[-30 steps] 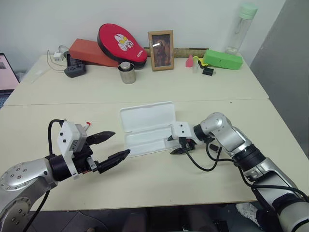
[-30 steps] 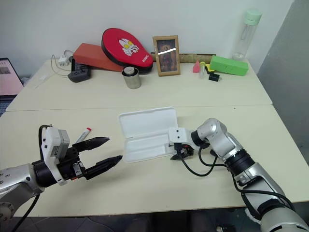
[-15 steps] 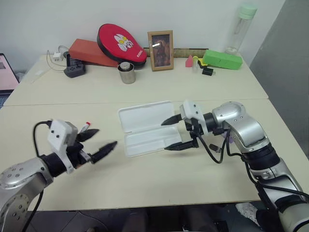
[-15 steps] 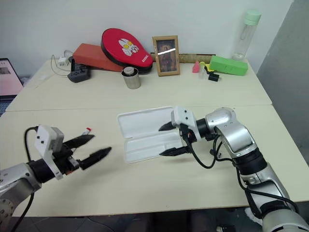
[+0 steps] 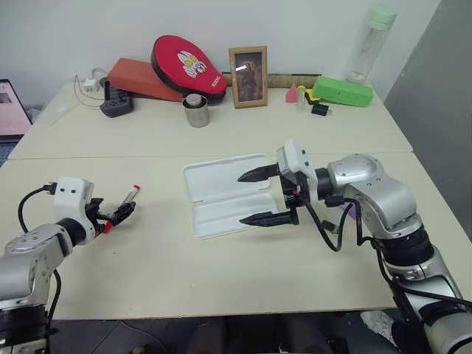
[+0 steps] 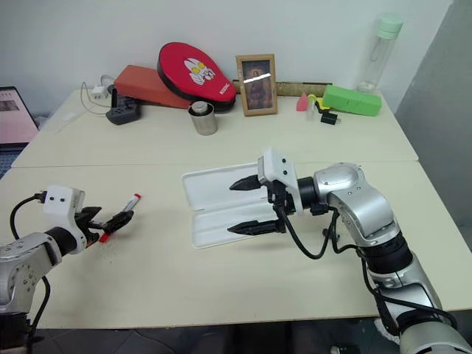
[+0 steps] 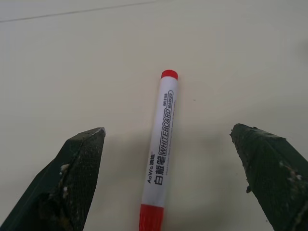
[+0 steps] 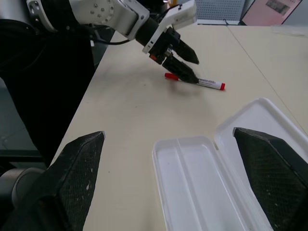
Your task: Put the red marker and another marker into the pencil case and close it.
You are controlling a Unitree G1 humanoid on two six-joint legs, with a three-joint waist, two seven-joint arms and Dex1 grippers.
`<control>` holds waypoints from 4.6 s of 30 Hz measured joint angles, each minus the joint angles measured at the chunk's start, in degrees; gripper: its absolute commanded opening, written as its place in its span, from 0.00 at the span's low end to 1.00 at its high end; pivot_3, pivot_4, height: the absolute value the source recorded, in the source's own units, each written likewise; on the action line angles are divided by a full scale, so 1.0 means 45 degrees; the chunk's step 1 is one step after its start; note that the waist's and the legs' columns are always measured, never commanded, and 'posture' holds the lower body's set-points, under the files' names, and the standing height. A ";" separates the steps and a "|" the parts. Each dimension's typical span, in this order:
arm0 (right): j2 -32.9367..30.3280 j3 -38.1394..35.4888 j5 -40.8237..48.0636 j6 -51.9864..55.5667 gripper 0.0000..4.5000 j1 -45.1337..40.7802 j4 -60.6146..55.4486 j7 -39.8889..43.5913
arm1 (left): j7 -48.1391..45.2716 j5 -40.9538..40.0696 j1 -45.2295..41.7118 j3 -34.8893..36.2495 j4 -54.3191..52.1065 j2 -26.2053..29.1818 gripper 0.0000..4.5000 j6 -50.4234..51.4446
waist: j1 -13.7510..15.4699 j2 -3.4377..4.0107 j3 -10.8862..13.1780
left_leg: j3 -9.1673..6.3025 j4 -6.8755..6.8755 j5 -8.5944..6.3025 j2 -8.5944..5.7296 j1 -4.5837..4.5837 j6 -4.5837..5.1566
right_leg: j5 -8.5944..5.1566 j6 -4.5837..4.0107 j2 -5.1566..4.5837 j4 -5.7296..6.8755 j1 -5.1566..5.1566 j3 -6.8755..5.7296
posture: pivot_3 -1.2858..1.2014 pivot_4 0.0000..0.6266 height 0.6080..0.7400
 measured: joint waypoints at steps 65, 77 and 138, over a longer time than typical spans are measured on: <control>-0.4013 -0.3456 0.2259 0.1081 1.00 0.3308 -0.2074 -0.1944 | -0.6407 0.1864 -0.6134 -0.8022 -0.1951 -0.0940 0.09 -0.0844 | 0.0046 -0.0001 0.0013 | 0.0053 0.0025 -0.0002 -0.0026 -0.0050 0.0001 | 0.0001 0.0007 0.0042 -0.0012 0.0000 -0.0019 | 0.52 0.24 1.00; -0.4104 -0.4040 0.2729 0.1484 1.00 0.4083 -0.2913 -0.2899 | -0.7713 0.3625 -0.7180 -0.8826 0.0176 -0.1607 0.09 -0.2786 | -0.0013 -0.0001 0.0014 | 0.0048 0.0027 0.0000 -0.0020 -0.0047 0.0002 | 0.0001 0.0008 0.0045 -0.0002 -0.0004 -0.0016 | 0.52 0.24 1.00; -0.4055 -0.2623 -0.1183 0.1738 0.63 0.3745 0.4037 -0.5872 | -0.5753 -0.0650 -0.7021 -0.5584 -0.3748 -0.4997 1.00 -0.0033 | -0.0017 -0.0003 0.0008 | 0.0070 0.0048 0.0004 -0.0016 -0.0025 0.0000 | 0.0011 0.0022 0.0028 0.0007 0.0024 0.0006 | 0.52 0.24 1.00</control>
